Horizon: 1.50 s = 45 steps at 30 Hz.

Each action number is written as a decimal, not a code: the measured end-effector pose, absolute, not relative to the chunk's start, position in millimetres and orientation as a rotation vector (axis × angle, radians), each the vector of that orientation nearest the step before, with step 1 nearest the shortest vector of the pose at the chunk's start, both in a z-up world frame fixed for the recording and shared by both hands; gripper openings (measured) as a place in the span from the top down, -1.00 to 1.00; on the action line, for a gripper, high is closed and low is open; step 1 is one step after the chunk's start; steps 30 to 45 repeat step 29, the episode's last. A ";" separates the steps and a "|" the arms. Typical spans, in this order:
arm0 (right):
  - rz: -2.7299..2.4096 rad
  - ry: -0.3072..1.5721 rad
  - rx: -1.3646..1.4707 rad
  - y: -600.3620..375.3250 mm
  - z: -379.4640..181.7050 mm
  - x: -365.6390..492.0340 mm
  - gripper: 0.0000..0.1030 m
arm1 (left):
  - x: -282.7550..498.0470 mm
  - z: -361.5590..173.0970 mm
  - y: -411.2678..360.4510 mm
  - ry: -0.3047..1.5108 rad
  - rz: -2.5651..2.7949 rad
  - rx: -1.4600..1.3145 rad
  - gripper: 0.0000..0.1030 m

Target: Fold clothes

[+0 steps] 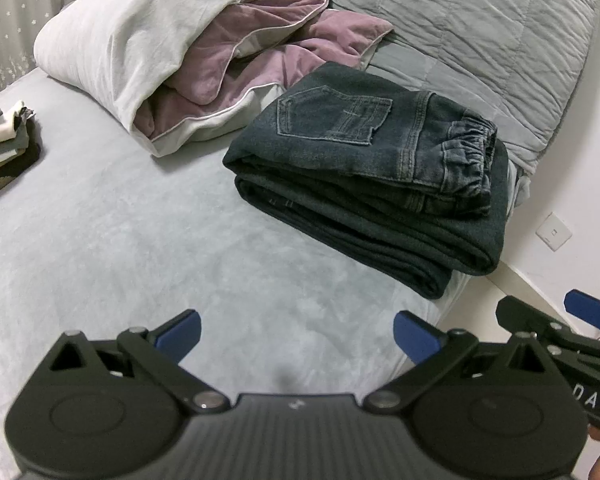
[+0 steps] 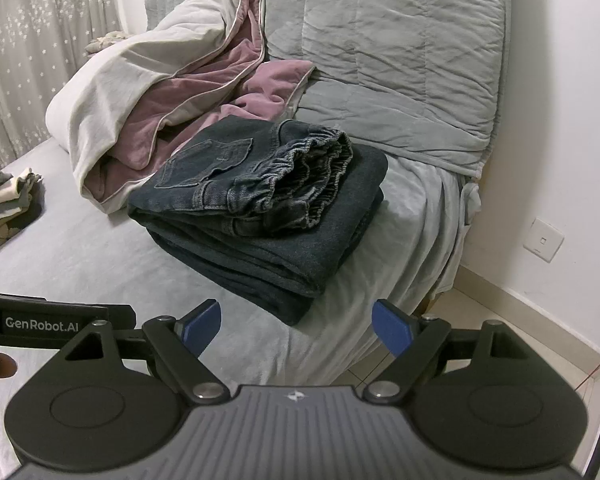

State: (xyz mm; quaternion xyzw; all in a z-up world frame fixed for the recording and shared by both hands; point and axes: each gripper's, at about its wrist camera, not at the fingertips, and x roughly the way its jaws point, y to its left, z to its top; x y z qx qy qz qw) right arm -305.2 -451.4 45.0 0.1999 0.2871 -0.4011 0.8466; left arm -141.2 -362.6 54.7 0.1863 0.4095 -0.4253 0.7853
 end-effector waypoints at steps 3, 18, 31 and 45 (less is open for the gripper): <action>-0.844 0.605 0.421 -451.4 45.1 -305.0 -0.66 | -141.4 54.9 -362.3 0.884 -0.916 0.401 -0.99; -0.839 0.609 0.419 -449.9 44.8 -302.8 -0.66 | -140.9 54.0 -361.7 0.889 -0.910 0.406 -0.99; -0.837 0.614 0.418 -450.2 44.5 -302.1 -0.66 | -142.7 52.4 -362.3 0.869 -0.903 0.431 -0.99; -0.837 0.614 0.418 -450.2 44.5 -302.1 -0.66 | -142.7 52.4 -362.3 0.869 -0.903 0.431 -0.99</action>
